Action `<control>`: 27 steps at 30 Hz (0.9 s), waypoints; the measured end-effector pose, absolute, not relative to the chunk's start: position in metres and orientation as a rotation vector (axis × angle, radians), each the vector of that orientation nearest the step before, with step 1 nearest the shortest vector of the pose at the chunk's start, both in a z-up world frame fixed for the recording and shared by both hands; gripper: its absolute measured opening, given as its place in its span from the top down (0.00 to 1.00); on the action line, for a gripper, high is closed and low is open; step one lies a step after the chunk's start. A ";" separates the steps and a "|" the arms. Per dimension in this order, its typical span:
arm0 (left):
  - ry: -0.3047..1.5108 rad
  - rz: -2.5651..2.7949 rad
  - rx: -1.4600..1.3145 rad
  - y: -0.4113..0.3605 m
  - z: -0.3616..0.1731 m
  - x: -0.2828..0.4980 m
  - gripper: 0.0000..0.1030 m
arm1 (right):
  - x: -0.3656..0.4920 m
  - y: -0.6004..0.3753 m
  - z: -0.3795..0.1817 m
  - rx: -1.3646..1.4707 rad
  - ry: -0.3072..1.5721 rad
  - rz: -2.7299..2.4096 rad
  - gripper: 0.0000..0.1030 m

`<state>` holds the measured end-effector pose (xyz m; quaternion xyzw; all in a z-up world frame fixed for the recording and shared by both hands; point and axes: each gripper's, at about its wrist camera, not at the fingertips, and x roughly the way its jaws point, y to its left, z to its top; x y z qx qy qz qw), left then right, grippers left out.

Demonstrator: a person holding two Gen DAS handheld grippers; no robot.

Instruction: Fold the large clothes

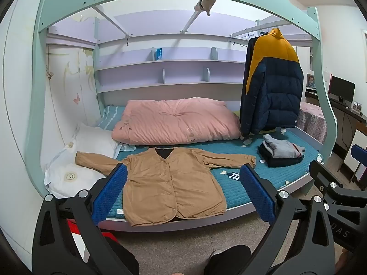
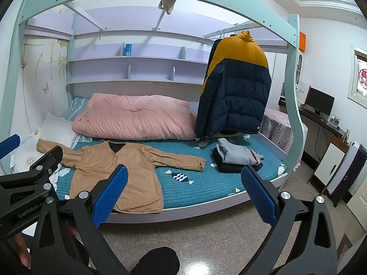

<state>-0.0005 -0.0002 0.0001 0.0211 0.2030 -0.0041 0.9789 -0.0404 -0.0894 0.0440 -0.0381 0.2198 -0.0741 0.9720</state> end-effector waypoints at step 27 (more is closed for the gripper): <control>0.417 -0.009 0.035 0.000 0.000 0.000 0.04 | -0.038 -0.088 0.044 -0.080 0.443 -0.148 0.07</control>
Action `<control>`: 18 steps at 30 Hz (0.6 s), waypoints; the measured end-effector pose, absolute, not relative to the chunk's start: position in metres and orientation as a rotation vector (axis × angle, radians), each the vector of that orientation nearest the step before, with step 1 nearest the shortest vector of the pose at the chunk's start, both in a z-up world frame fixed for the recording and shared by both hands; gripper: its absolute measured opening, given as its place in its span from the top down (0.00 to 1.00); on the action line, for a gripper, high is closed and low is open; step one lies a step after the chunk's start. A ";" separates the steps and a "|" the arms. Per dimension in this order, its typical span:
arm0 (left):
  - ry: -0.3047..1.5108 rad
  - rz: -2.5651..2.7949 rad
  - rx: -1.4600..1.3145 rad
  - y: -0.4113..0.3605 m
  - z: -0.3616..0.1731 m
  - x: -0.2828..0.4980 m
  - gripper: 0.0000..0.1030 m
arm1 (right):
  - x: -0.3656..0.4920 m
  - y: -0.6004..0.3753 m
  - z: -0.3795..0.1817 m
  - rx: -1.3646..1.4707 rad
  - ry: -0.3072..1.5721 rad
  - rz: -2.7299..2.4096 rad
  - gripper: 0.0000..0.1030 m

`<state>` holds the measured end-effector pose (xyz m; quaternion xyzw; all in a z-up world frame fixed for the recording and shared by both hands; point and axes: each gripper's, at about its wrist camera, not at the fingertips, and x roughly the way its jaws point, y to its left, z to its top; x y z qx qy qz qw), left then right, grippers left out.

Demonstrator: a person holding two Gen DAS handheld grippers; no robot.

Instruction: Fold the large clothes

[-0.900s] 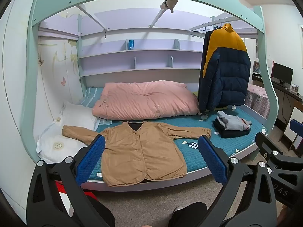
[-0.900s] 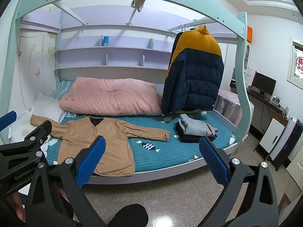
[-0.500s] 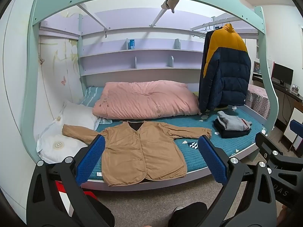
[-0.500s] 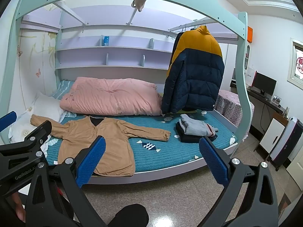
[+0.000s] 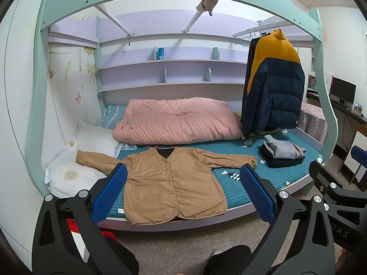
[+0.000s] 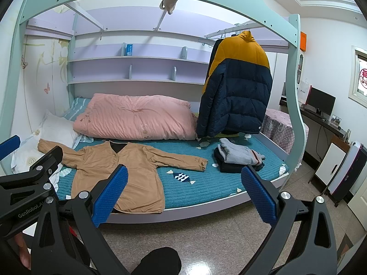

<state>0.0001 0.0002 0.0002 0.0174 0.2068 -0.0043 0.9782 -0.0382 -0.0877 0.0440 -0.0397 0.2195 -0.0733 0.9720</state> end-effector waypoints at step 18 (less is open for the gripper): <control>0.413 -0.006 0.037 0.000 0.000 0.001 0.04 | -0.036 -0.086 0.044 -0.080 0.441 -0.144 0.07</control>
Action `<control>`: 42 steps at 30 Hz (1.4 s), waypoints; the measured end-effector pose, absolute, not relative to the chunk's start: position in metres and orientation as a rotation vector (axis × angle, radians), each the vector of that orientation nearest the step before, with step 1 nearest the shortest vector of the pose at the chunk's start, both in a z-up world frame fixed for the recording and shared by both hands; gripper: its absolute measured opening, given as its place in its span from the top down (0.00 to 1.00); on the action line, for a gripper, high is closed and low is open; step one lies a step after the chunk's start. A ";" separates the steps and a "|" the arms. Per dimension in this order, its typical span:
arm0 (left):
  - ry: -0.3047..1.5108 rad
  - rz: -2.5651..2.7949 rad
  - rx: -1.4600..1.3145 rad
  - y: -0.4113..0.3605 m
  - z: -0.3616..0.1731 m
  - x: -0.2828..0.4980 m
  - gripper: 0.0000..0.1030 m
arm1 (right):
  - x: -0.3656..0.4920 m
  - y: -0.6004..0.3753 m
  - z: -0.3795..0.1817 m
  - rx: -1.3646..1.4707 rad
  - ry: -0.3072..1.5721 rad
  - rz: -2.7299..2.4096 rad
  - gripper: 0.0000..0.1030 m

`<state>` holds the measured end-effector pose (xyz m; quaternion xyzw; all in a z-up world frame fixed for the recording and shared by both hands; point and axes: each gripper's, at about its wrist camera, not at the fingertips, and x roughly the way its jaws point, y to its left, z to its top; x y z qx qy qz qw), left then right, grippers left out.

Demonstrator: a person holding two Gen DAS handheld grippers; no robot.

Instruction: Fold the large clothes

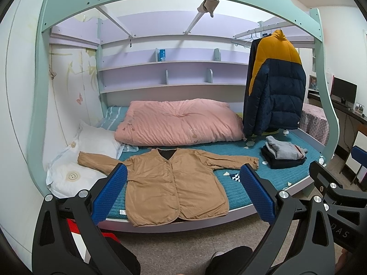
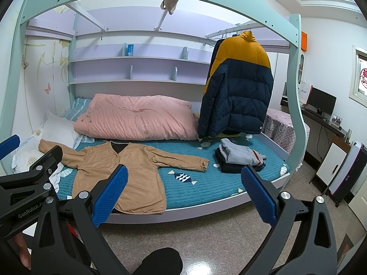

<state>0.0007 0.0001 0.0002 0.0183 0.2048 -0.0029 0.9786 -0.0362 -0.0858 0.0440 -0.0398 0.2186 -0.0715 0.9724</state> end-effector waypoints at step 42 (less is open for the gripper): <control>0.406 -0.002 0.045 0.015 0.001 0.008 0.04 | -0.036 -0.075 0.046 -0.084 0.444 -0.141 0.07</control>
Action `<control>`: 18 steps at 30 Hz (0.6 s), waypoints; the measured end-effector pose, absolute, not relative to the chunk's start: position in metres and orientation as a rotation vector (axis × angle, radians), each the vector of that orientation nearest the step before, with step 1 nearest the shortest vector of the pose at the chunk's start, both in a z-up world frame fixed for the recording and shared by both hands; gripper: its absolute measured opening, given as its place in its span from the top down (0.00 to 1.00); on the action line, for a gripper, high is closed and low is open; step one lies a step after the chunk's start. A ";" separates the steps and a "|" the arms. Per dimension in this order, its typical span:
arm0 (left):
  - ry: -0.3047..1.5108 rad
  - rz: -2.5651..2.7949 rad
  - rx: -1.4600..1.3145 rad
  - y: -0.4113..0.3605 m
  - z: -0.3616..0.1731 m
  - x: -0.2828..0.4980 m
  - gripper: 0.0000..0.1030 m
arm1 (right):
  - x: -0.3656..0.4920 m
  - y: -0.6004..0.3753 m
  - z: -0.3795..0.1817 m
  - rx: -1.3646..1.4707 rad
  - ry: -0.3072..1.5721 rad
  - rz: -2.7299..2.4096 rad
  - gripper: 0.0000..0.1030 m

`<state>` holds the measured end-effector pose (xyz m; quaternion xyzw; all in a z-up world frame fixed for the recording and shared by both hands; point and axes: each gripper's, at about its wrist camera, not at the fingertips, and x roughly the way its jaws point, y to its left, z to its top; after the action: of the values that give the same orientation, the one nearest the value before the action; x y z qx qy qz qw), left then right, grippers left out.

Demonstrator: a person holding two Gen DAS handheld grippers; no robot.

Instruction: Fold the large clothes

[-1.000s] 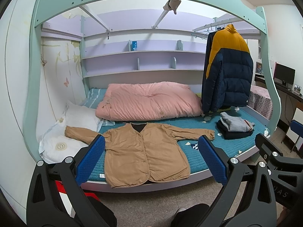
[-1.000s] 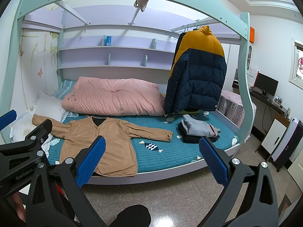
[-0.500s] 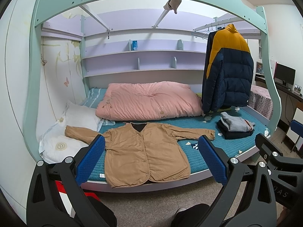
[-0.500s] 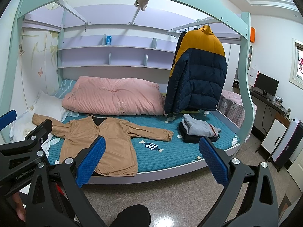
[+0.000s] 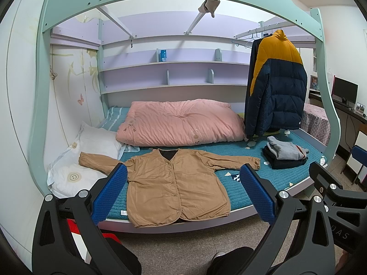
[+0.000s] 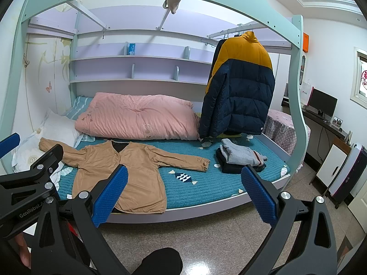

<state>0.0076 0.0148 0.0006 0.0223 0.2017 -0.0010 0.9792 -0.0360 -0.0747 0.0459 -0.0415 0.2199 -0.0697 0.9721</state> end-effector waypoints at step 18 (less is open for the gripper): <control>0.410 0.001 0.045 0.015 0.001 0.006 0.04 | -0.032 -0.070 0.040 -0.080 0.451 -0.135 0.07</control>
<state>0.0058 0.0150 0.0012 0.0225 0.2035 0.0004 0.9788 -0.0317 -0.0702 0.0404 -0.0397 0.2234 -0.0670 0.9716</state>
